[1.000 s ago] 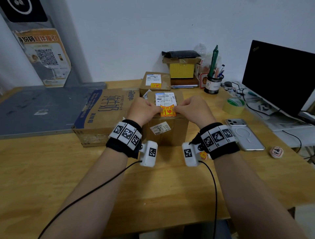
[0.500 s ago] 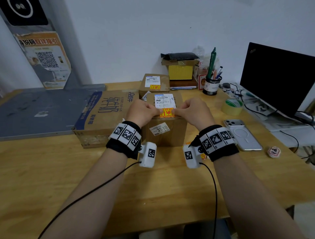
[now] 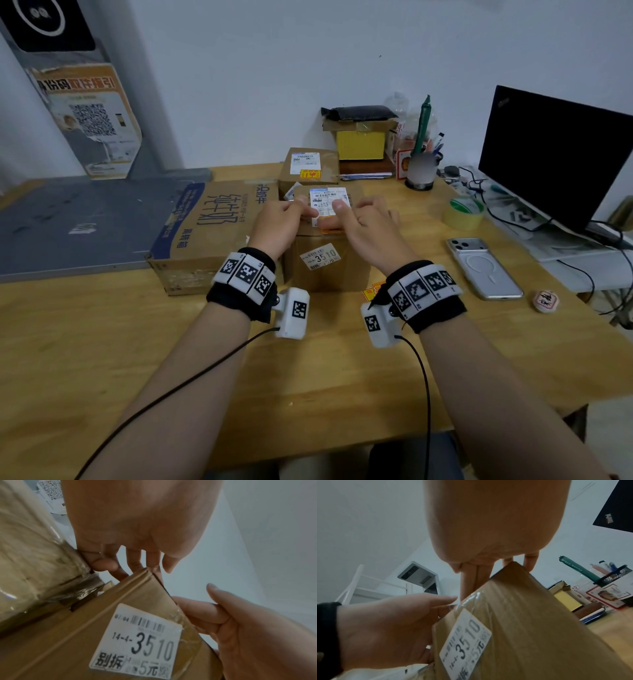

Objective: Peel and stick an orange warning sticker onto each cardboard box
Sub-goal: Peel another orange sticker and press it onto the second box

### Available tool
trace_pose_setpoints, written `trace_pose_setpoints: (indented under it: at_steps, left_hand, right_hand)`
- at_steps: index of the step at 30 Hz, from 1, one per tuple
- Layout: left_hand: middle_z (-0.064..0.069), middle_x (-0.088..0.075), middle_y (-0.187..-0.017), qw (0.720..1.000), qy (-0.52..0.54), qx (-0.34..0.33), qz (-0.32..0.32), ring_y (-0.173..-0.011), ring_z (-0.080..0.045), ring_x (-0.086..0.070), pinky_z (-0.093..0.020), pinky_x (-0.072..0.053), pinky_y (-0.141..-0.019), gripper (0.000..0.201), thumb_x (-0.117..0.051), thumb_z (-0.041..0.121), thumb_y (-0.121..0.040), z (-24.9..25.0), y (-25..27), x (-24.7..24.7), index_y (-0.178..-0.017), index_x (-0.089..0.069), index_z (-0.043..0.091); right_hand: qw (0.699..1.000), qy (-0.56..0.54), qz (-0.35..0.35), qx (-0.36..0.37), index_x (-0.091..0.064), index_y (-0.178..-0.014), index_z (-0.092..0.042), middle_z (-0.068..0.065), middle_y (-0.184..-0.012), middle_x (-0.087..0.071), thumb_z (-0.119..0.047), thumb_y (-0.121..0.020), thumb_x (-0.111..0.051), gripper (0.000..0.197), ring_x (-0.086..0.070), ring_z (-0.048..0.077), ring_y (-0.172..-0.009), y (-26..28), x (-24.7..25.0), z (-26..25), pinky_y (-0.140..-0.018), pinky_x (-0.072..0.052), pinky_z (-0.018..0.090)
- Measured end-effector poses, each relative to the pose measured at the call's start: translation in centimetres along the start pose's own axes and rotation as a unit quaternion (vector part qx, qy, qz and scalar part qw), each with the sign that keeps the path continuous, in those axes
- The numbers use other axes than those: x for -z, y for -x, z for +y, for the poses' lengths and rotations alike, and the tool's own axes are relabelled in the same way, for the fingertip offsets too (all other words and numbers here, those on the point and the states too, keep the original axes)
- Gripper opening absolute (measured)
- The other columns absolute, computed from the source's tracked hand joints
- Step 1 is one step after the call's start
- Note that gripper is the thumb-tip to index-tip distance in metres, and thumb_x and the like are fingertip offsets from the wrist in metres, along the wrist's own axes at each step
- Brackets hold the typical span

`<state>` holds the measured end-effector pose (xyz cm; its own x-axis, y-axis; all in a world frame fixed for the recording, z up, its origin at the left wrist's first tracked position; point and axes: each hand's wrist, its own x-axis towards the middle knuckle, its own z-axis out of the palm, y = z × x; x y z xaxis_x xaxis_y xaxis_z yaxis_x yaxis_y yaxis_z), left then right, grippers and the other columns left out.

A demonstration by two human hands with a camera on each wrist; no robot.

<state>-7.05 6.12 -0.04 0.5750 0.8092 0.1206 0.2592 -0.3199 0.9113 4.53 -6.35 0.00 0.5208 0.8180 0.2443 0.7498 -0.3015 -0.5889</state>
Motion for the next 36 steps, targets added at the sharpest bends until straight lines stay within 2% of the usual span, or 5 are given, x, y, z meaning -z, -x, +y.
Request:
trace_pose_setpoints:
  at_steps: [13, 20, 26, 31, 36]
  left_hand:
    - [-0.003, -0.078, -0.107, 0.999, 0.045, 0.023, 0.017, -0.101, -0.021, -0.069, -0.040, -0.053, -0.097, 0.056, -0.037, 0.043, -0.107, 0.0, 0.3, 0.1, -0.085, -0.082, 0.018]
    - [0.001, -0.074, -0.106, 0.999, 0.029, 0.023, 0.011, -0.094, -0.011, -0.065, -0.027, -0.046, -0.074, 0.051, -0.039, 0.042, -0.108, 0.1, 0.3, -0.1, -0.090, -0.082, 0.020]
    - [-0.002, -0.076, -0.115, 0.999, 0.027, 0.022, 0.014, -0.105, -0.018, -0.065, -0.029, -0.047, -0.084, 0.045, -0.044, 0.035, -0.106, 0.2, 0.2, -0.3, -0.084, -0.080, 0.022]
    - [-0.002, -0.074, -0.116, 0.999, 0.031, 0.040, 0.006, -0.108, -0.021, -0.066, -0.037, -0.051, -0.098, 0.038, -0.050, 0.037, -0.104, 0.3, 0.2, -0.2, -0.085, -0.080, 0.023]
    - [-0.002, -0.073, -0.119, 0.999, 0.031, 0.039, 0.009, -0.110, -0.021, -0.063, -0.031, -0.045, -0.087, 0.037, -0.049, 0.034, -0.104, 0.6, 0.4, -0.2, -0.090, -0.081, 0.021]
  right_hand:
    - [0.999, 0.044, 0.001, 0.005, -0.083, -0.094, -0.041, -0.001, -0.102, -0.069, -0.048, -0.109, -0.031, 0.055, -0.041, 0.016, -0.120, -0.9, 0.4, -0.3, -0.106, -0.022, 0.042]
    - [0.998, 0.065, -0.014, -0.020, -0.074, -0.122, -0.048, 0.002, -0.119, -0.065, -0.052, -0.110, -0.020, 0.055, -0.035, 0.020, -0.131, -0.9, -0.3, 0.1, -0.106, -0.021, 0.048]
    - [0.999, 0.024, 0.034, -0.006, -0.085, -0.091, -0.037, -0.016, -0.085, -0.058, -0.037, -0.110, -0.025, 0.062, -0.041, 0.016, -0.115, -0.4, 0.5, 0.0, -0.099, -0.021, 0.038]
    - [0.998, 0.051, 0.013, -0.034, -0.078, -0.116, -0.044, -0.015, -0.112, -0.058, -0.042, -0.110, -0.019, 0.059, -0.038, 0.019, -0.118, -0.2, 0.0, 0.9, -0.103, -0.021, 0.043]
    - [0.997, 0.055, 0.051, -0.026, -0.082, -0.094, -0.042, -0.004, -0.107, -0.073, -0.040, -0.107, -0.023, 0.061, -0.040, 0.017, -0.111, -0.4, 0.3, 0.5, -0.103, -0.025, 0.044]
